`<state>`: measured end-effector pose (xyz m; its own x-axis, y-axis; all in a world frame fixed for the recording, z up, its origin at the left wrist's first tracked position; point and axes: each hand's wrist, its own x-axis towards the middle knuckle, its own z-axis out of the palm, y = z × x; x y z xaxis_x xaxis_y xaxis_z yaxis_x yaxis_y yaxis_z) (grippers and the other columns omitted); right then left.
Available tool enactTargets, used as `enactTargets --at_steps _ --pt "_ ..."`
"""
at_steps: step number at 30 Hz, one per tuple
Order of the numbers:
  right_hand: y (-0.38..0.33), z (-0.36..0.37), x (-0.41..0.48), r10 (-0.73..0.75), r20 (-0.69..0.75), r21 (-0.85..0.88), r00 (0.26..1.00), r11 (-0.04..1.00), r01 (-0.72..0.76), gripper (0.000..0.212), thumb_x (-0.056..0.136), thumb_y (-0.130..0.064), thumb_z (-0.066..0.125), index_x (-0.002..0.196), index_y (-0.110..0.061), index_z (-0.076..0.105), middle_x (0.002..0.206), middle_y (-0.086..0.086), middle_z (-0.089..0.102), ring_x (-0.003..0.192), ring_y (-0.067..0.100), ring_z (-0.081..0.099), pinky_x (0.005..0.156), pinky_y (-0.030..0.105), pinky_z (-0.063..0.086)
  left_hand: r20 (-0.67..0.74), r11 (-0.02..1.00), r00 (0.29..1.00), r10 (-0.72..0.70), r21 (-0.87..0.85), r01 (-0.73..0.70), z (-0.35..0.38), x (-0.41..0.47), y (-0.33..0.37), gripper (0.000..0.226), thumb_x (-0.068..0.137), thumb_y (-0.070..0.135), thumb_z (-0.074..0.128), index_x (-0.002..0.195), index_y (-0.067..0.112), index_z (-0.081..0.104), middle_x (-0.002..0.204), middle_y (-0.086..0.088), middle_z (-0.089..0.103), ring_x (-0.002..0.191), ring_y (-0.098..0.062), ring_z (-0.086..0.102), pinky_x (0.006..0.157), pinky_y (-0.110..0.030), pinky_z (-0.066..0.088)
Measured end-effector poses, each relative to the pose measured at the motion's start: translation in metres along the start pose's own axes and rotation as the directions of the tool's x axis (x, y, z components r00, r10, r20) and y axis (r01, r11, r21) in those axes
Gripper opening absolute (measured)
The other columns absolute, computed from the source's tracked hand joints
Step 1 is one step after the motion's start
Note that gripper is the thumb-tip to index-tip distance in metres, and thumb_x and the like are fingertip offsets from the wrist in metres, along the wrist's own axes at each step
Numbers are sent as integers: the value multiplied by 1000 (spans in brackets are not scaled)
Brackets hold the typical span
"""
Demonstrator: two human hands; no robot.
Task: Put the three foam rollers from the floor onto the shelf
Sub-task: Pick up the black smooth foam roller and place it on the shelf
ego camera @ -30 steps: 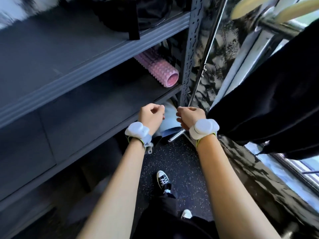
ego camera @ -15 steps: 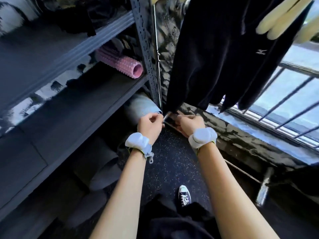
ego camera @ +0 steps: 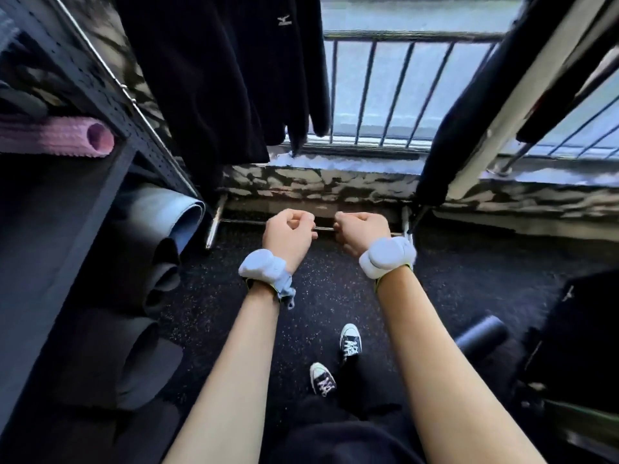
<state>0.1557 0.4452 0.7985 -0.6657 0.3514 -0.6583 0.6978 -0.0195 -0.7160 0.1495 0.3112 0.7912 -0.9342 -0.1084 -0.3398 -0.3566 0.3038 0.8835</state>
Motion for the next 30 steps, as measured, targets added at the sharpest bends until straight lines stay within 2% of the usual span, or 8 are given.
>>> enactTargets --at_steps 4,7,11,17,20,23,27,30 --pt "39 -79 1 47 -128 93 991 995 -35 32 70 -42 61 86 -20 77 94 -1 79 95 24 73 94 42 58 145 998 989 12 55 -20 73 -29 10 13 92 23 61 85 16 69 73 5 73 64 -4 72 79 -40 58" --pt "59 -113 12 114 -179 120 977 988 -94 37 59 -48 58 77 -21 76 94 -1 79 95 26 74 95 45 57 219 995 975 32 87 -53 107 -42 12 13 94 22 61 83 17 68 73 6 72 64 -6 72 77 -39 59" --pt "106 -201 21 221 -240 231 945 959 -165 49 59 -46 55 94 -20 78 101 1 79 98 23 73 96 42 55 365 985 931 18 154 -80 197 -76 17 14 93 22 61 81 20 68 76 1 73 71 -14 73 77 -38 58" --pt "172 -313 21 314 -306 286 899 931 -228 29 62 -43 55 59 -17 67 89 3 80 90 23 72 91 40 56 512 965 859 -9 231 -128 316 -130 13 12 90 26 60 80 23 66 74 3 73 73 -16 75 75 -36 57" --pt "217 -364 43 355 -302 308 885 915 -262 27 62 -42 54 59 -17 65 80 -1 76 84 22 69 82 37 55 547 957 837 -25 255 -138 375 -145 -5 11 84 32 61 81 26 69 74 4 75 73 -12 76 74 -36 59" --pt "264 -401 67 365 -297 320 882 909 -268 20 65 -43 57 65 -23 59 88 3 68 85 23 64 95 45 57 574 946 817 -45 288 -150 424 -154 -28 11 89 27 61 79 27 67 75 5 74 66 -6 73 69 -32 57" --pt "315 -432 97 416 -309 341 855 888 -308 16 70 -39 60 69 -23 55 92 7 65 85 23 61 96 48 57 606 936 791 -89 322 -142 483 -156 -63 10 85 28 60 78 26 66 74 5 73 65 -11 74 70 -34 57" --pt "373 -449 153 462 -292 367 838 863 -348 26 63 -41 59 79 -20 62 98 8 71 87 21 64 96 50 57 639 932 759 -120 337 -136 532 -145 -96 10 84 30 61 77 25 66 70 4 73 65 -14 74 68 -33 55"
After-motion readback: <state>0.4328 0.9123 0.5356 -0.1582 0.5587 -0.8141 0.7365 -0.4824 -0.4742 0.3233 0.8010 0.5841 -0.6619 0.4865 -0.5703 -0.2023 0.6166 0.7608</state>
